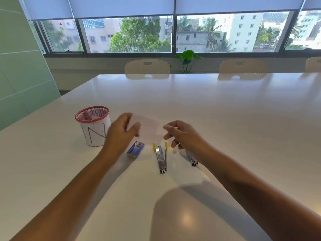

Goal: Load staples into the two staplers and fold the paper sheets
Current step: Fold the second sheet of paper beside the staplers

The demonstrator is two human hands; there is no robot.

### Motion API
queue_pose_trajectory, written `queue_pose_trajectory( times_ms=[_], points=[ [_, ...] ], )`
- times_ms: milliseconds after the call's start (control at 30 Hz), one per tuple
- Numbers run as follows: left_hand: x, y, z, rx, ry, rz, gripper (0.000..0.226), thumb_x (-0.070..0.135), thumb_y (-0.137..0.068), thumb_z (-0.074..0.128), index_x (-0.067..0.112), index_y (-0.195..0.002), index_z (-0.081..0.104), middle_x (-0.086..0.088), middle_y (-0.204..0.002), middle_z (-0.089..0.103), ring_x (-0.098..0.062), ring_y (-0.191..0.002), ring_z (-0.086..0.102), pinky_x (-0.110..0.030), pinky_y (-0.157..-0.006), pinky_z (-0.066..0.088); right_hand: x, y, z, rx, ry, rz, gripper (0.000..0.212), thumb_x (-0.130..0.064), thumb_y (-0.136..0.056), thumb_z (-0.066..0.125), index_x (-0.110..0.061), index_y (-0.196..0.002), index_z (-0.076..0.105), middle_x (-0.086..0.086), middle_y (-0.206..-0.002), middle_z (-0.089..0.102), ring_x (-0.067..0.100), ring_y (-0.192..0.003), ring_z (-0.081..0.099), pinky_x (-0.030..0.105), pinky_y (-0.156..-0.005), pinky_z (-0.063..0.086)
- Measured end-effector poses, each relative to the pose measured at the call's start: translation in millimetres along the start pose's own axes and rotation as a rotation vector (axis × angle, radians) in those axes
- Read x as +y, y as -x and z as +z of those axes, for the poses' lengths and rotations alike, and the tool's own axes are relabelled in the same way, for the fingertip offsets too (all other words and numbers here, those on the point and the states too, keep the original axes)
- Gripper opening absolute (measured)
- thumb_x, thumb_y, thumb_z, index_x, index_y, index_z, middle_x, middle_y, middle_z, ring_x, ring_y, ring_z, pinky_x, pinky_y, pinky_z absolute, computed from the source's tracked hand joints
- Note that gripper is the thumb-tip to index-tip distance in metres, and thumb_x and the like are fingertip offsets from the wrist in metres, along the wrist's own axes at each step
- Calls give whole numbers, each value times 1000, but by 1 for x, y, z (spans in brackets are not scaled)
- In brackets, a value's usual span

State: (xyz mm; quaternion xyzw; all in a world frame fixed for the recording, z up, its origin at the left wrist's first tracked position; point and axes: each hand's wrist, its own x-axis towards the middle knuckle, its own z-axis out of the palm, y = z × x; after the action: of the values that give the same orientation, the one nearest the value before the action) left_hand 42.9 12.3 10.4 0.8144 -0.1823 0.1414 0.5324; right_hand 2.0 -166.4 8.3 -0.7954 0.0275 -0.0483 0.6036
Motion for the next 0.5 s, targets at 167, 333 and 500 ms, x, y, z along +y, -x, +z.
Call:
queue_pose_trajectory(
  times_ms=[167,333,500],
  points=[
    [-1,-23,-64,494,-463,311,27,17,-92,38,4,-105,58,-18,-93,66,-36,-82,57,-37,-75,42,1,-2,-3,59,27,-48,10,-31,-93,50,-28,-84,53,-6,-76,65,4,-47,52,20,-45,36],
    [-14,-49,-102,551,-745,253,28,10,-94,34,7,-110,57,-23,-102,62,-43,-93,53,-47,-87,35,2,-3,-1,75,36,-66,10,-31,-92,50,-29,-82,53,-7,-74,65,0,-43,52,18,-43,36],
    [-32,-66,-102,333,-821,249,30,8,-95,32,13,-109,59,-18,-101,63,-40,-92,55,-45,-88,32,1,-1,2,58,30,-75,10,-29,-92,51,-27,-83,55,-7,-73,65,2,-44,52,18,-43,36]
  ],
)
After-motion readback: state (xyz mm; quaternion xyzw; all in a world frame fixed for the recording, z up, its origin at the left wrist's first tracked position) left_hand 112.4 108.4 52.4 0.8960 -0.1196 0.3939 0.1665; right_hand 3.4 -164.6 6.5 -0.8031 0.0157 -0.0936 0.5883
